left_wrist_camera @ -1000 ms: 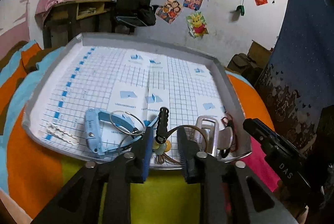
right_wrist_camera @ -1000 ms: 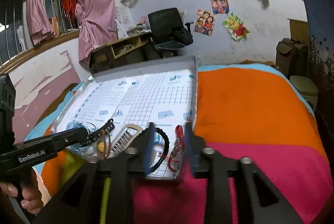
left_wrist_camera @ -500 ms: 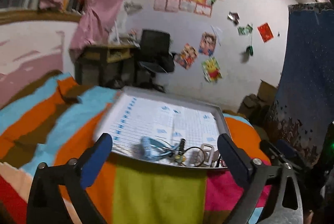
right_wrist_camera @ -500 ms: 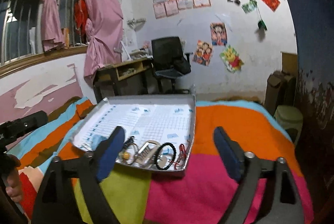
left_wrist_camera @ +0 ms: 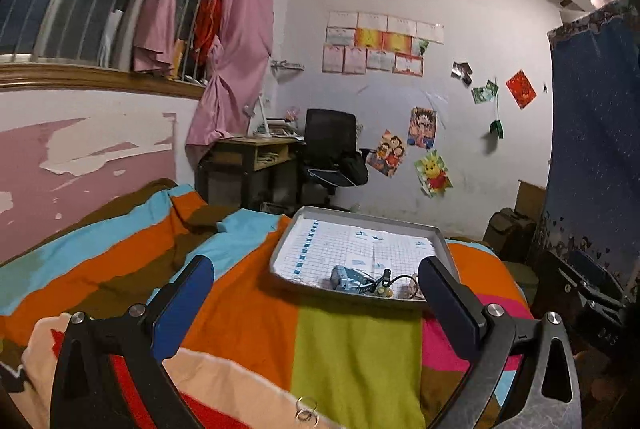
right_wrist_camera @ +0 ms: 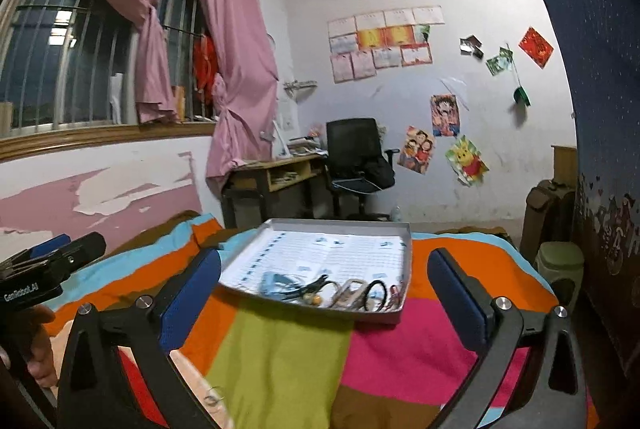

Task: Organize jewelry
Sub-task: 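Withdraw both tools from the tray back over the silver rings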

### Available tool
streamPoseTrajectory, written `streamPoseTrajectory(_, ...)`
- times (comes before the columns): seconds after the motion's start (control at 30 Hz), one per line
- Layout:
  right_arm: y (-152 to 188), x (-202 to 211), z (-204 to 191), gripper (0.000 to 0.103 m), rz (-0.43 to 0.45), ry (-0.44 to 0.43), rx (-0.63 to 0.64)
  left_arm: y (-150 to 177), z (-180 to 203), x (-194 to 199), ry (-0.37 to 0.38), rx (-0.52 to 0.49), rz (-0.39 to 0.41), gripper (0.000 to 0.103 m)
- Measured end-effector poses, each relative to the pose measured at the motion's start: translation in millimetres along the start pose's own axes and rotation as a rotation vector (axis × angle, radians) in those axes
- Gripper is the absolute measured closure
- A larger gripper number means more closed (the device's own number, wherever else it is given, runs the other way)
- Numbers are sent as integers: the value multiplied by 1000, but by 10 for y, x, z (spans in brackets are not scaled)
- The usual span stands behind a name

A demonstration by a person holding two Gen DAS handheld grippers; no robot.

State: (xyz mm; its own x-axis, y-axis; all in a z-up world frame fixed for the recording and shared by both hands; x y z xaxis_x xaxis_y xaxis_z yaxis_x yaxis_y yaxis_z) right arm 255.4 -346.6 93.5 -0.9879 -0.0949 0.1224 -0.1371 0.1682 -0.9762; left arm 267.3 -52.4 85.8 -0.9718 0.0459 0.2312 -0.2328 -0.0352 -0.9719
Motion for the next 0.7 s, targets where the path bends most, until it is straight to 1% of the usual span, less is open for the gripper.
streamPoseTrajectory(0.13,119,406,-150,1,30,-6,23,88,-96,283,-10,3,13,0)
streamPoseTrajectory(0.33,322,863,-338,1,44,-24,42,297,-268,696,-24,-2,15,0)
streamPoseTrajectory(0.5,502,1146,-493,1,34,-25,80,522,-437,1014,-40,-3,11,0)
streamPoseTrajectory(0.6,616,1334,-540,1,14,-29,78,652,-510,1163,-39,-3,1,0)
streamPoseTrajectory(0.7,690,1404,-528,1,-1,-31,65,753,-550,1280,-37,-14,-4,0)
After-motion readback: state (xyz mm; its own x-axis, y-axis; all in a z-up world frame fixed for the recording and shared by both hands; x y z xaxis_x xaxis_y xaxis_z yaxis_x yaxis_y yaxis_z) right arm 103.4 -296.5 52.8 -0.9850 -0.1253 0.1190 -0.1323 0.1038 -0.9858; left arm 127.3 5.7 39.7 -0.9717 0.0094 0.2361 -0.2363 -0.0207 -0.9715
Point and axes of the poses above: each gripper's, at about its wrist camera, not at the fingertips, and x roughly against the way its jaws point, z to its right, y to its underside, the point moved 5 cm from there along -x, roughly the way its jaws point, and after that the axes turned 4 degrees about -x, right-handed, at the moved point
